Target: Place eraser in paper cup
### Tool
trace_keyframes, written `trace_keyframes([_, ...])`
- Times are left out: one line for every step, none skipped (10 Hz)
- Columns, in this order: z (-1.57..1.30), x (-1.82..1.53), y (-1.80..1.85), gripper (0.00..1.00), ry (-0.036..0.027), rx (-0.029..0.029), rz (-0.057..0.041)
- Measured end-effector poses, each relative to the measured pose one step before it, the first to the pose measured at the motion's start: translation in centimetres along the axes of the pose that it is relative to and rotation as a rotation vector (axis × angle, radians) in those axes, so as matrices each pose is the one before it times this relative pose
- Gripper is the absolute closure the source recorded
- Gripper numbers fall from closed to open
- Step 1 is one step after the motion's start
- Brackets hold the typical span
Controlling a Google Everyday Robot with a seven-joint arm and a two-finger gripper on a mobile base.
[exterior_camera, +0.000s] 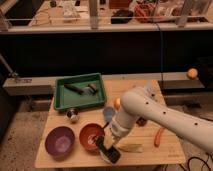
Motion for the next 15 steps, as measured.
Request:
trace_keyframes([0.037, 0.036, 0.077, 0.65, 0.00582, 0.00438, -0.00385])
trace_keyframes([0.040, 0.004, 0.046, 0.54, 0.00051, 0.00055, -0.00430])
trace_keyframes([-0.056, -0.095, 0.117, 0.44, 0.00223, -0.00091, 0.00003])
trace_keyframes([-0.044, -0.066, 0.094, 0.35, 0.00220, -0.00114, 0.00021])
trace_keyframes([-0.044, 0.010, 0.102, 0.25, 0.00643, -0.00439, 0.00183])
trace_keyframes([-0.097, 0.013, 0.200, 0.20, 0.01206, -0.00448, 0.00824])
trace_keyframes([-0.083, -0.030, 0.214, 0.20, 0.01002, -0.00354, 0.01021])
trace_keyframes([-0.115, 0.009, 0.289, 0.20, 0.01478, -0.00176, 0.01735])
trace_keyframes([0.046, 0.044, 0.112, 0.20, 0.00378, -0.00155, 0.00983])
trace_keyframes([0.172, 0.130, 0.204, 0.20, -0.00045, -0.00405, 0.02583])
trace_keyframes([0.148, 0.125, 0.164, 0.20, -0.00504, -0.00612, 0.02441])
trace_keyframes([0.167, 0.203, 0.003, 0.20, -0.00603, -0.00832, 0.01832])
trace_keyframes([-0.024, 0.131, 0.130, 0.20, 0.00031, -0.01475, 0.02871])
trace_keyframes([-0.128, 0.125, 0.098, 0.20, 0.00044, -0.01549, 0.04012])
trace_keyframes([-0.242, 0.365, 0.026, 0.20, -0.00422, -0.03511, 0.08475])
